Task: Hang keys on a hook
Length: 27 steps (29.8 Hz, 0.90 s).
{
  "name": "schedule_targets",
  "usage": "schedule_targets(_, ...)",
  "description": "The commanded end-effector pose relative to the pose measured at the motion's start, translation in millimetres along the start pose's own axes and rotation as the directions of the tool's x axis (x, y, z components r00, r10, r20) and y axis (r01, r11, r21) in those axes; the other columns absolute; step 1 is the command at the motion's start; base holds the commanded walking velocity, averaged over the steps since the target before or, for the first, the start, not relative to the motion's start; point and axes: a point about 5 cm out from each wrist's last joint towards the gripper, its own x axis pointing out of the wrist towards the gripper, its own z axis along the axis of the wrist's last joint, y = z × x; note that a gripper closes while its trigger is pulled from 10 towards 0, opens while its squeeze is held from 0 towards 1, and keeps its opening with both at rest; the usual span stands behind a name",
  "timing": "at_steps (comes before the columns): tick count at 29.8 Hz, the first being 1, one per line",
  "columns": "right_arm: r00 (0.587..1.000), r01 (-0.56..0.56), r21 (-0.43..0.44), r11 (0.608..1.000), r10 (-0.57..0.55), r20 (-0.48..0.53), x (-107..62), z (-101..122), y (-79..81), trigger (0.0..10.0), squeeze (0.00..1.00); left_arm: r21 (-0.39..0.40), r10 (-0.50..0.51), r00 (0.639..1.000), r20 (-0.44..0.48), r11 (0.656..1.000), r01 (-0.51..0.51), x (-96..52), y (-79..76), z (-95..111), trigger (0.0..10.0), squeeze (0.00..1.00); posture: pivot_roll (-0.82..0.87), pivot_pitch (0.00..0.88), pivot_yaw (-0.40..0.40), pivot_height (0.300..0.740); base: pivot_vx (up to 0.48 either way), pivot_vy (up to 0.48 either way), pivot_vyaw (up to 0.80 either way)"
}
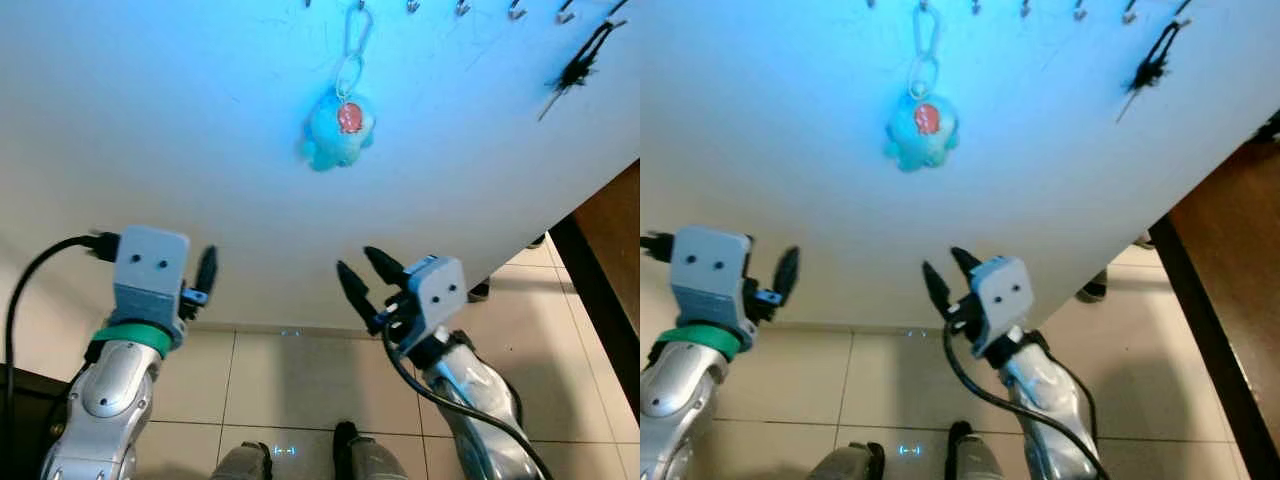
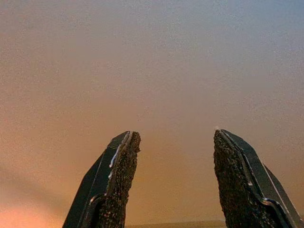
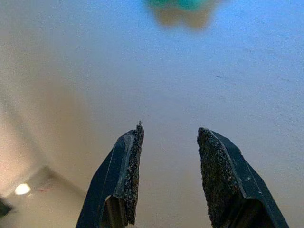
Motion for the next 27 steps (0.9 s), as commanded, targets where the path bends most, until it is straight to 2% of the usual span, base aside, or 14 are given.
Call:
schedule_targets(1, 0.999, 0.027, 0.006, 1.000, -0.027, -0.018, -6.2, -3, -1.7, 10.0, 0.00, 0.029, 0.046, 0.999, -0.016, 0.999, -0.045, -3.8, 1.6, -6, 10.0, 0.00, 0.08, 0.151, 0.027, 0.740, 0.000, 0.000, 0.00)
schedule_targets(3, 0.997, 0.063, 0.023, 0.998, -0.063, -0.036, -11.3, -8, -2.6, 10.0, 0.00, 0.012, 0.073, 0.996, -0.049, 0.997, -0.073, -7.7, -0.5, -10, 10.0, 0.00, 0.07, 0.139, 0.029, 0.740, 0.000, 0.000, 0.00)
schedule_targets(6, 0.996, 0.080, 0.026, 0.996, -0.079, -0.035, -10.0, -10, -3.8, 10.0, 0.00, 0.010, 0.070, 0.996, -0.059, 0.998, -0.070, -8.5, -2.0, -10, 10.0, 0.00, 0.08, 0.131, 0.029, 0.740, 0.000, 0.000, 0.00)
schedule_targets(13, 0.988, 0.152, 0.041, 0.988, -0.153, 0.020, 14.3, -3, -12.2, 10.0, 0.00, -0.044, 0.091, 0.994, -0.058, 0.995, -0.094, 0.3, -3.9, -5, 10.0, 0.00, 0.10, 0.106, 0.031, 0.740, 0.000, 0.000, 0.00)
schedule_targets(18, 0.988, 0.152, 0.039, 0.988, -0.153, 0.026, 17.2, -2, -10.9, 10.0, 0.00, -0.047, 0.100, 0.994, -0.050, 0.994, -0.102, 1.9, -5.1, -5, 10.0, 0.00, 0.10, 0.102, 0.033, 0.740, 0.000, 0.000, 0.00)
schedule_targets(27, 0.989, 0.142, 0.039, 0.989, -0.143, 0.025, 21.7, -5, -5.5, 10.0, 0.00, -0.040, 0.081, 0.997, -0.009, 0.996, -0.081, 1.3, -6.3, 2, 10.0, 0.00, 0.12, 0.092, 0.045, 0.740, -0.320, 0.000, 0.00)
